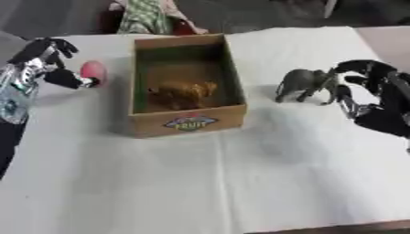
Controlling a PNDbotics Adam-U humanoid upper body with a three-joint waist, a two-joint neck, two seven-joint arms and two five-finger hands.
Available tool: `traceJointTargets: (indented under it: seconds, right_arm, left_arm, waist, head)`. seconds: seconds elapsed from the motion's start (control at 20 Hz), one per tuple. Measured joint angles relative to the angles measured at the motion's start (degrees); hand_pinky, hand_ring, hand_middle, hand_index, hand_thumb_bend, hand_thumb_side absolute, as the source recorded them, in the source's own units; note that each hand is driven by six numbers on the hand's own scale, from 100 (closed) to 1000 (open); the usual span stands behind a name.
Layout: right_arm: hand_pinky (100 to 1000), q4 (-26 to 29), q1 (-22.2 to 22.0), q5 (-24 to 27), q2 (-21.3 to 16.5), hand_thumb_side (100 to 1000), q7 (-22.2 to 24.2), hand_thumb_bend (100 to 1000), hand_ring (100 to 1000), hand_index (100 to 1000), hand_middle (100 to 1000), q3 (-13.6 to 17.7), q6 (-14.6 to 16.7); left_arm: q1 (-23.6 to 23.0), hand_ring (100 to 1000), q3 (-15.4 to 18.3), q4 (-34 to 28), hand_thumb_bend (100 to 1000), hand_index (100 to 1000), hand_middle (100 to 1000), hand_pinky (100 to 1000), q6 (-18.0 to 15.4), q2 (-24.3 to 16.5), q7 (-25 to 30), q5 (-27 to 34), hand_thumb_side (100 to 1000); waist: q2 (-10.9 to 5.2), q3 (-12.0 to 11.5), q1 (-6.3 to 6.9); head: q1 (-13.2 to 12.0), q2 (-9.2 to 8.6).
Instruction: Pick up objects on the table and place them in the box.
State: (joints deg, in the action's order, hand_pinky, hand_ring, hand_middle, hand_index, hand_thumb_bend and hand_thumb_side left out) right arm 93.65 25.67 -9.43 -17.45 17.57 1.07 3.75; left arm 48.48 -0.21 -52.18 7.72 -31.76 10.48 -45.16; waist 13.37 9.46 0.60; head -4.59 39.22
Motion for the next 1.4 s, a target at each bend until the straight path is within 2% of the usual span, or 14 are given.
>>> traceJointTargets:
  seconds: [0.3, 0.5, 0.55, 0.6, 0.65, 0.7, 0.8, 0.85, 0.95, 1.1, 1.15, 1.4]
  right_arm:
    - [901, 0.0, 0.0, 0.0, 0.0, 163, 0.0, 100, 954, 809, 749, 0.0, 0.0]
    - [901, 0.0, 0.0, 0.0, 0.0, 163, 0.0, 100, 954, 809, 749, 0.0, 0.0]
    - [901, 0.0, 0.0, 0.0, 0.0, 166, 0.0, 100, 954, 809, 749, 0.0, 0.0]
    - [901, 0.0, 0.0, 0.0, 0.0, 166, 0.0, 100, 954, 809, 749, 0.0, 0.0]
    - [902, 0.0, 0.0, 0.0, 0.0, 168, 0.0, 100, 955, 810, 749, 0.1, 0.0]
    - [902, 0.0, 0.0, 0.0, 0.0, 168, 0.0, 100, 955, 810, 748, 0.1, 0.0]
    - [902, 0.0, 0.0, 0.0, 0.0, 170, -0.1, 100, 955, 810, 749, 0.2, -0.1]
    - [903, 0.0, 0.0, 0.0, 0.0, 171, -0.1, 100, 955, 810, 749, 0.3, -0.1]
    - [903, 0.0, 0.0, 0.0, 0.0, 172, -0.1, 100, 955, 810, 748, 0.3, -0.1]
    - [903, 0.0, 0.0, 0.0, 0.0, 172, -0.1, 100, 955, 810, 748, 0.3, 0.0]
    - [904, 0.0, 0.0, 0.0, 0.0, 171, -0.1, 100, 956, 811, 748, 0.3, 0.0]
    - [904, -0.1, 0.0, 0.0, 0.0, 168, -0.2, 100, 956, 812, 748, 0.3, 0.0]
  left_arm:
    - [0.0, 582, -0.6, 1.1, 629, 787, 650, 753, -0.2, 1.2, -1.1, -0.8, 272]
    - [0.0, 582, -0.7, 1.7, 629, 787, 650, 753, -0.2, 1.9, -1.6, -1.3, 272]
    - [0.0, 511, -0.7, 1.8, 500, 735, 578, 718, -0.3, 2.0, -1.7, -1.3, 176]
    - [0.0, 511, -0.7, 1.8, 500, 735, 578, 718, -0.3, 2.0, -1.9, -1.3, 176]
    - [0.0, 469, -0.7, 1.8, 366, 700, 532, 696, -0.3, 2.0, -2.1, -1.4, 100]
    - [0.0, 422, -0.7, 2.0, 272, 663, 489, 672, -0.3, 2.0, -2.4, -1.6, 100]
    - [0.0, 359, -0.7, 2.1, 182, 613, 432, 645, -0.2, 2.0, -3.3, -1.8, 100]
    - [0.0, 287, -0.7, 2.1, 100, 547, 360, 617, 0.0, 2.0, -3.9, -1.9, 100]
    - [0.0, 241, -0.6, 2.1, 100, 509, 315, 601, 0.5, 2.0, -5.5, -2.1, 100]
    - [0.0, 238, -0.3, 1.7, 100, 506, 313, 600, 1.2, 2.0, -8.1, -1.9, 100]
    - [0.0, 209, -0.3, 1.6, 105, 490, 289, 598, 1.3, 2.0, -8.8, -1.7, 100]
    - [0.9, 208, -0.3, -2.1, 156, 495, 294, 604, 0.6, 1.9, -11.4, 1.0, 100]
  waist:
    - [0.09, 0.2, -0.01]
    - [0.14, 0.3, -0.02]
    - [0.14, 0.3, -0.02]
    - [0.19, 0.3, -0.02]
    - [0.24, 0.3, -0.02]
    - [0.27, 0.3, -0.02]
    - [0.27, 0.3, -0.02]
    - [0.27, 0.3, -0.02]
    - [0.27, 0.3, -0.02]
    - [0.27, 0.3, -0.02]
    - [0.26, 0.3, -0.02]
    - [0.22, 0.0, -0.06]
  head:
    - [0.0, -0.01]
    - [0.1, -0.02]
    - [0.1, -0.02]
    - [0.1, -0.02]
    - [0.1, -0.02]
    - [0.1, -0.02]
    - [0.2, -0.02]
    - [0.2, -0.03]
    - [0.2, -0.03]
    - [0.2, -0.04]
    - [0.2, -0.04]
    - [0.2, -0.04]
